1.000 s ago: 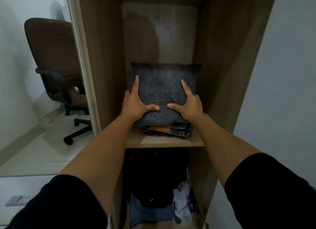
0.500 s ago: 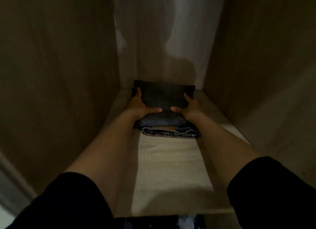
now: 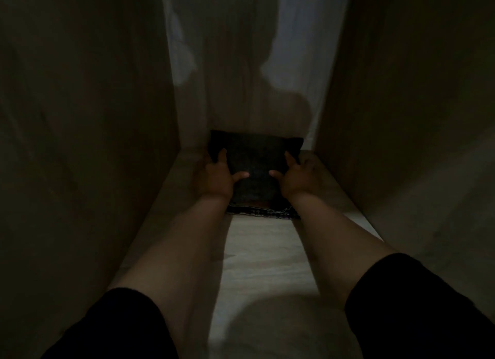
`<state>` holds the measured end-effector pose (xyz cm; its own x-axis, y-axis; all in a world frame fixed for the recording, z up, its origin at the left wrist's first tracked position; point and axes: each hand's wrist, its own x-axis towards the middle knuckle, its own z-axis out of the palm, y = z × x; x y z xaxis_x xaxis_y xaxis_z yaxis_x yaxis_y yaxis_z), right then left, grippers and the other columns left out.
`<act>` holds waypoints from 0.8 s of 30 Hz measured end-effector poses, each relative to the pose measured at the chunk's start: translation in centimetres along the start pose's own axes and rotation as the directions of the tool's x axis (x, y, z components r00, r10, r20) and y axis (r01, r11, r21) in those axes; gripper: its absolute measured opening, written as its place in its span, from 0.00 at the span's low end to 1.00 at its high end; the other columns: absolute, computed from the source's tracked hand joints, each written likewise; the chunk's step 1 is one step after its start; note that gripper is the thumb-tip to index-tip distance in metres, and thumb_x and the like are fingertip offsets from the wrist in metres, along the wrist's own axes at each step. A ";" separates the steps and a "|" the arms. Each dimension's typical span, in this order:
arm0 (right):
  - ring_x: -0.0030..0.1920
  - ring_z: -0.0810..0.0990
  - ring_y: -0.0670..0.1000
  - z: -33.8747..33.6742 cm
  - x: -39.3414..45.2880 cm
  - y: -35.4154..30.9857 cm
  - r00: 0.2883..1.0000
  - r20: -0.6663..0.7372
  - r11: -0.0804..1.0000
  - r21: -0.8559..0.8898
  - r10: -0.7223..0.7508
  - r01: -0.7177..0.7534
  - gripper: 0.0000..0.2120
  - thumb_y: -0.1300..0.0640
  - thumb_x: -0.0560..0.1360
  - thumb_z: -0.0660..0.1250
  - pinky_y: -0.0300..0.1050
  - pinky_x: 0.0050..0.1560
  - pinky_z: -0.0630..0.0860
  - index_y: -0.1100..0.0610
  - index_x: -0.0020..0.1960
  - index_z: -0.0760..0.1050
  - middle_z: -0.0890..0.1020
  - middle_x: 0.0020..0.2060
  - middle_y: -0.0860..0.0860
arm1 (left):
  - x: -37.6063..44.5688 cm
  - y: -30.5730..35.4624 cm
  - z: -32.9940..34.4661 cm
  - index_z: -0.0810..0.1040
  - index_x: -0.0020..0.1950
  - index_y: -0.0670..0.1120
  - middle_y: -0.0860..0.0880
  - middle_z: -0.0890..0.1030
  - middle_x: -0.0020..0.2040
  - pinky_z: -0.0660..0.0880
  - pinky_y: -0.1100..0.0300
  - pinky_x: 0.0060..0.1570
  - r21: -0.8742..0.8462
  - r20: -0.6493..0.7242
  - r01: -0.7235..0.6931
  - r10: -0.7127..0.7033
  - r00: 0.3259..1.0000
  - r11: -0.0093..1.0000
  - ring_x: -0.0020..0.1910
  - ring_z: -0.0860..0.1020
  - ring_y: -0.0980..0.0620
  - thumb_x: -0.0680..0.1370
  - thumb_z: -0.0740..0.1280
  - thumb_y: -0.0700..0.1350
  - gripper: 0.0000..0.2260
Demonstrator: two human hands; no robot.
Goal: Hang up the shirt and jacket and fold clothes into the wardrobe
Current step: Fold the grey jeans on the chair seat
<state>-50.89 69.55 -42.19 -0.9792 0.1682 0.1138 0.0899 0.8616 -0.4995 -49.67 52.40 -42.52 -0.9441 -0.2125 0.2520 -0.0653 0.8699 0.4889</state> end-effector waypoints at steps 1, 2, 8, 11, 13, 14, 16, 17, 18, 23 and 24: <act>0.74 0.55 0.63 -0.3 -0.6 0.0 1.000 -0.007 1.000 0.025 -0.014 0.015 0.34 0.38 0.76 0.59 0.57 0.70 0.60 0.43 0.77 0.49 0.54 0.75 0.61 | -0.5 -0.1 -0.1 0.52 0.77 0.52 0.40 0.58 0.75 0.65 0.47 0.66 -0.051 0.043 0.013 -0.011 0.999 0.999 0.71 0.63 0.38 0.73 0.63 0.64 0.37; 0.74 0.55 0.62 -0.6 -1.5 0.1 0.999 -0.009 0.997 0.075 -0.031 0.032 0.33 0.38 0.77 0.59 0.57 0.72 0.59 0.43 0.77 0.49 0.54 0.76 0.60 | -1.2 -0.3 -0.2 0.51 0.77 0.53 0.42 0.55 0.76 0.62 0.47 0.69 -0.109 0.079 0.035 -0.026 0.997 0.993 0.73 0.60 0.40 0.75 0.60 0.64 0.35; 0.73 0.60 0.58 -2.9 -9.2 0.0 0.989 -0.140 0.906 0.412 -0.043 0.098 0.32 0.38 0.78 0.57 0.47 0.70 0.62 0.48 0.77 0.53 0.60 0.75 0.56 | -8.4 0.4 -3.0 0.51 0.78 0.53 0.48 0.58 0.77 0.55 0.55 0.71 -0.527 -0.023 0.072 -0.099 0.995 0.847 0.74 0.59 0.45 0.80 0.44 0.61 0.27; 0.73 0.60 0.55 -3.7 -14.6 -0.4 0.984 -0.177 0.853 0.511 -0.021 0.110 0.29 0.40 0.79 0.54 0.46 0.69 0.60 0.49 0.77 0.55 0.62 0.74 0.55 | -13.6 1.6 -4.9 0.53 0.77 0.53 0.51 0.58 0.77 0.52 0.61 0.70 -0.669 -0.075 0.018 -0.091 0.993 0.743 0.75 0.57 0.50 0.81 0.40 0.60 0.26; 0.73 0.61 0.53 -3.9 -18.6 -0.3 0.983 -0.184 0.796 0.594 -0.001 0.112 0.28 0.39 0.79 0.53 0.47 0.69 0.61 0.48 0.76 0.56 0.61 0.74 0.52 | -17.4 1.9 -5.9 0.54 0.77 0.56 0.54 0.58 0.77 0.50 0.61 0.70 -0.756 -0.093 0.001 -0.109 0.990 0.655 0.75 0.57 0.52 0.80 0.39 0.61 0.26; 0.72 0.62 0.53 -3.9 -20.7 -0.1 0.981 -0.193 0.775 0.622 0.013 0.112 0.28 0.38 0.79 0.53 0.49 0.68 0.62 0.47 0.76 0.57 0.62 0.74 0.51 | -19.3 1.9 -6.4 0.55 0.76 0.59 0.55 0.58 0.76 0.50 0.57 0.73 -0.806 -0.086 0.000 -0.117 0.989 0.592 0.75 0.57 0.51 0.78 0.39 0.64 0.27; 0.72 0.65 0.53 -4.0 -24.6 0.3 0.980 -0.193 0.735 0.671 0.042 0.101 0.27 0.37 0.78 0.53 0.52 0.69 0.63 0.45 0.75 0.59 0.64 0.73 0.50 | -22.7 1.5 -7.1 0.58 0.73 0.64 0.56 0.58 0.76 0.54 0.47 0.74 -0.901 -0.046 0.029 -0.162 0.986 0.433 0.75 0.56 0.50 0.72 0.40 0.71 0.32; 0.72 0.65 0.53 -4.0 -26.6 0.7 0.982 -0.183 0.712 0.695 0.045 0.097 0.27 0.37 0.78 0.53 0.53 0.70 0.63 0.45 0.75 0.59 0.65 0.73 0.50 | -24.5 1.1 -7.4 0.59 0.73 0.64 0.57 0.58 0.76 0.55 0.44 0.73 -0.929 -0.025 0.043 -0.177 0.984 0.367 0.75 0.56 0.50 0.72 0.39 0.72 0.32; 0.72 0.64 0.53 -3.9 -28.6 1.1 0.984 -0.173 0.690 0.717 0.044 0.095 0.27 0.37 0.78 0.52 0.53 0.71 0.62 0.45 0.75 0.59 0.65 0.73 0.49 | -26.3 0.8 -7.9 0.59 0.73 0.63 0.56 0.59 0.76 0.54 0.43 0.73 -0.946 -0.016 0.042 -0.178 0.984 0.321 0.76 0.56 0.51 0.74 0.39 0.70 0.31; 0.73 0.62 0.50 -3.7 -36.7 2.1 0.988 -0.152 0.572 0.814 0.037 0.104 0.24 0.40 0.79 0.54 0.49 0.73 0.58 0.45 0.74 0.61 0.64 0.73 0.47 | -34.4 0.2 -9.9 0.57 0.75 0.57 0.53 0.60 0.76 0.52 0.44 0.74 -0.972 -0.046 -0.024 -0.086 0.995 0.234 0.75 0.57 0.54 0.79 0.35 0.62 0.28; 0.73 0.62 0.50 -3.7 -37.8 2.1 0.987 -0.156 0.552 0.826 0.039 0.109 0.24 0.41 0.80 0.54 0.48 0.73 0.58 0.45 0.74 0.62 0.64 0.73 0.47 | -35.3 0.0 -9.9 0.57 0.76 0.56 0.52 0.60 0.76 0.52 0.45 0.74 -0.972 -0.056 -0.036 -0.082 0.995 0.233 0.75 0.57 0.53 0.79 0.35 0.61 0.28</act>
<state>-13.03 66.79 -44.38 -0.9347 0.2738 0.2268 -0.2074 0.0984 -0.9733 -13.14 55.49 -43.12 -0.9160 -0.3075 0.2578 0.3326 -0.2224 0.9165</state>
